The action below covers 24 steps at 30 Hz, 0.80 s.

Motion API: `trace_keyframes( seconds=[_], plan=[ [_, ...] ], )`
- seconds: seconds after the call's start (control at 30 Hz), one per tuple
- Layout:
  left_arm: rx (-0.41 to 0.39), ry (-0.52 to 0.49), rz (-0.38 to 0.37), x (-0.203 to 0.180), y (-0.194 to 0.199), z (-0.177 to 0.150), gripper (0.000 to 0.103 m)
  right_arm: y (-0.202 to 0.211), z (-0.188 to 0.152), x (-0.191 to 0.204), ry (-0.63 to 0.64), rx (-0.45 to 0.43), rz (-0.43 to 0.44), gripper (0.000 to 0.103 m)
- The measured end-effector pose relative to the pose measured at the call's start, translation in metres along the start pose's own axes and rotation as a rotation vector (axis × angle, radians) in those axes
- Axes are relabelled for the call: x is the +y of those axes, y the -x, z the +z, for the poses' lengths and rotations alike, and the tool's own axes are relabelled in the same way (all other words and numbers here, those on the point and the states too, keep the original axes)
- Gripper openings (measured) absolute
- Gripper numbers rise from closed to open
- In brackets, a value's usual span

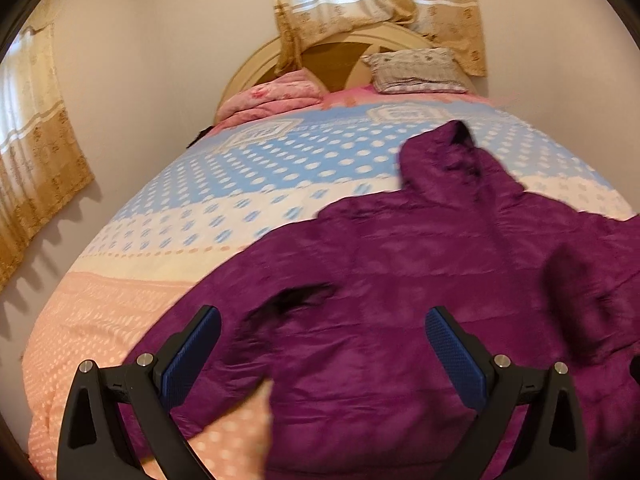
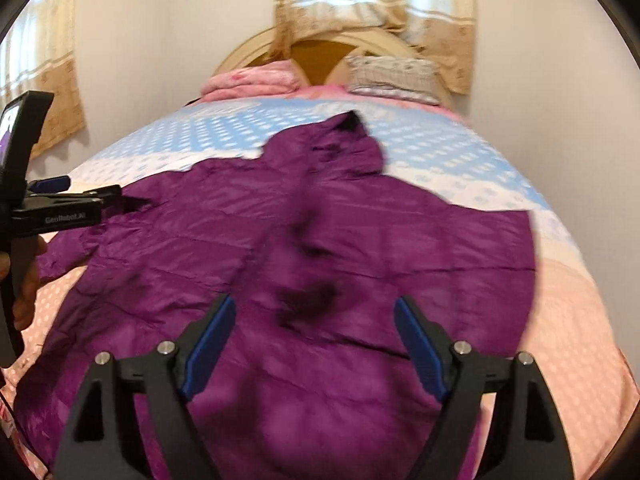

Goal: Fold large clothes

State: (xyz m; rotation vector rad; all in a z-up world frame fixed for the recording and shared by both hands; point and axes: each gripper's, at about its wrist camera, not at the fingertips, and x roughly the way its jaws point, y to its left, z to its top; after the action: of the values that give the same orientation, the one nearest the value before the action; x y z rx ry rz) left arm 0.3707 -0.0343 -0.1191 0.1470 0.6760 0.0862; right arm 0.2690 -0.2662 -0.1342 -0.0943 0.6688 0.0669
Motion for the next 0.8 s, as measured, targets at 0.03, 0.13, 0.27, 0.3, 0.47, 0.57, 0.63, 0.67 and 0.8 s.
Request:
trace_keyframes(
  seconds=[0.03, 0.13, 0.27, 0.3, 0.47, 0.57, 0.63, 0.67, 0.8],
  plan=[
    [-0.005, -0.003, -0.015, -0.009, 0.003, 0.002, 0.102, 0.002, -0.003, -0.009, -0.006, -0.005, -0.039, 0.083],
    [-0.009, -0.034, -0.084, -0.046, 0.009, 0.007, 0.102, -0.004, -0.015, -0.037, -0.059, 0.028, -0.089, 0.083],
    [0.039, -0.090, -0.197, -0.095, 0.001, 0.006, 0.102, -0.013, -0.032, -0.059, -0.101, 0.048, -0.120, 0.083],
    [0.051, -0.105, -0.211, -0.106, -0.005, 0.004, 0.102, -0.017, -0.037, -0.062, -0.107, 0.052, -0.118, 0.084],
    [0.133, -0.126, -0.305, -0.134, -0.038, -0.005, 0.051, -0.028, -0.046, -0.067, -0.120, 0.068, -0.102, 0.084],
    [0.194, -0.094, -0.418, -0.140, -0.046, -0.011, 0.016, -0.033, -0.049, -0.065, -0.114, 0.091, -0.116, 0.085],
    [0.169, -0.098, -0.434, -0.143, -0.041, -0.012, 0.010, -0.035, -0.050, -0.065, -0.111, 0.106, -0.123, 0.085],
    [0.155, -0.098, -0.446, -0.142, -0.037, -0.011, 0.008, -0.035, -0.050, -0.065, -0.108, 0.105, -0.127, 0.085],
    [0.079, -0.102, -0.462, -0.128, -0.019, -0.007, 0.005, -0.033, -0.053, -0.063, -0.099, 0.097, -0.149, 0.087]
  ],
)
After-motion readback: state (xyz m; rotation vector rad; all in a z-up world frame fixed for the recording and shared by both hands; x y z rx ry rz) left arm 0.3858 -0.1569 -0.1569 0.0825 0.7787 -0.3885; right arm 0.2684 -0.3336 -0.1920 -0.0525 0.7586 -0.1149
